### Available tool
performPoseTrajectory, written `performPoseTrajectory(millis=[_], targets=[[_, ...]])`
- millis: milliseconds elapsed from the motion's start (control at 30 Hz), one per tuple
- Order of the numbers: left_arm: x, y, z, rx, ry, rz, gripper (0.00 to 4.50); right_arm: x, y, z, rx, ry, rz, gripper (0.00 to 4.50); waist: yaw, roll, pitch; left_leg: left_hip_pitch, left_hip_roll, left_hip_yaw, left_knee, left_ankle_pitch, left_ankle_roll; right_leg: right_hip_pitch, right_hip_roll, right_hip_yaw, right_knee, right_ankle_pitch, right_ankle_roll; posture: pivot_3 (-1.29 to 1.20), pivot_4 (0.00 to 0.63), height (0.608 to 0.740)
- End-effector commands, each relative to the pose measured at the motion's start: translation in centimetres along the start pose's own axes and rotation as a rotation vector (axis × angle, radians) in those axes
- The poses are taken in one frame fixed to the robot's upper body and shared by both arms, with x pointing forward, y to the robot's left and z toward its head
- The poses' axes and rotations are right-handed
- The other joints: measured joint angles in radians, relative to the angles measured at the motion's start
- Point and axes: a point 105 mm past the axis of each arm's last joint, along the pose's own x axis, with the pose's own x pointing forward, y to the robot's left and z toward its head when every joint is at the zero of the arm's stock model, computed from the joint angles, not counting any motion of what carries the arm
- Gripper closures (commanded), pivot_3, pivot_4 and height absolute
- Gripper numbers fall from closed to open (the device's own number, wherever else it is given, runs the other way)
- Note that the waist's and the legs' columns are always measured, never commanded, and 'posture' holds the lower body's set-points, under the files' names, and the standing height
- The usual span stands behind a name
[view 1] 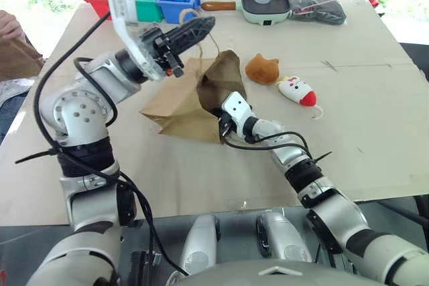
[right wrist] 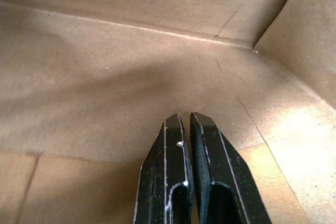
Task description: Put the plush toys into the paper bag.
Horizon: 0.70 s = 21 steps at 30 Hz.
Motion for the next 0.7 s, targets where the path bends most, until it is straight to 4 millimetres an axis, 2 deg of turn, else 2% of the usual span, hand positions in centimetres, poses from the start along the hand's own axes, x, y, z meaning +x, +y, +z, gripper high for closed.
performPoseTrajectory(millis=[33,167,267,700], targets=[[0.1,-0.8,2.6,0.091,-0.073,-0.021,4.50,-0.6,1.8,-4.4,-0.022,0.172,0.084,4.49,0.000,0.000,0.000,0.000,0.000,0.000,0.000,0.000,0.000,0.000,0.000,0.000,0.000,0.000,0.000,0.00,0.150,0.740],[0.0,-0.8,3.0,0.102,-0.091,-0.015,4.50,-0.9,2.2,-4.9,-0.069,0.198,0.121,4.49,0.000,0.000,0.000,0.000,0.000,0.000,0.000,0.000,0.000,0.000,0.000,0.000,0.000,0.000,0.000,0.00,0.150,0.740],[-0.7,-0.9,1.9,0.100,-0.066,-0.003,4.50,-1.1,2.0,-5.1,-0.106,0.220,0.118,4.49,-0.002,0.000,0.000,0.000,0.000,0.000,-0.001,0.000,0.000,0.000,0.000,0.000,-0.001,0.000,0.000,0.00,0.150,0.740],[-2.1,-0.3,3.5,0.079,-0.187,0.084,4.50,-2.4,1.6,-6.5,-0.178,0.305,0.149,4.49,0.015,0.000,-0.001,-0.001,-0.001,0.001,-0.001,0.000,0.000,0.000,-0.001,0.000,-0.002,0.000,0.000,0.00,0.150,0.740]])
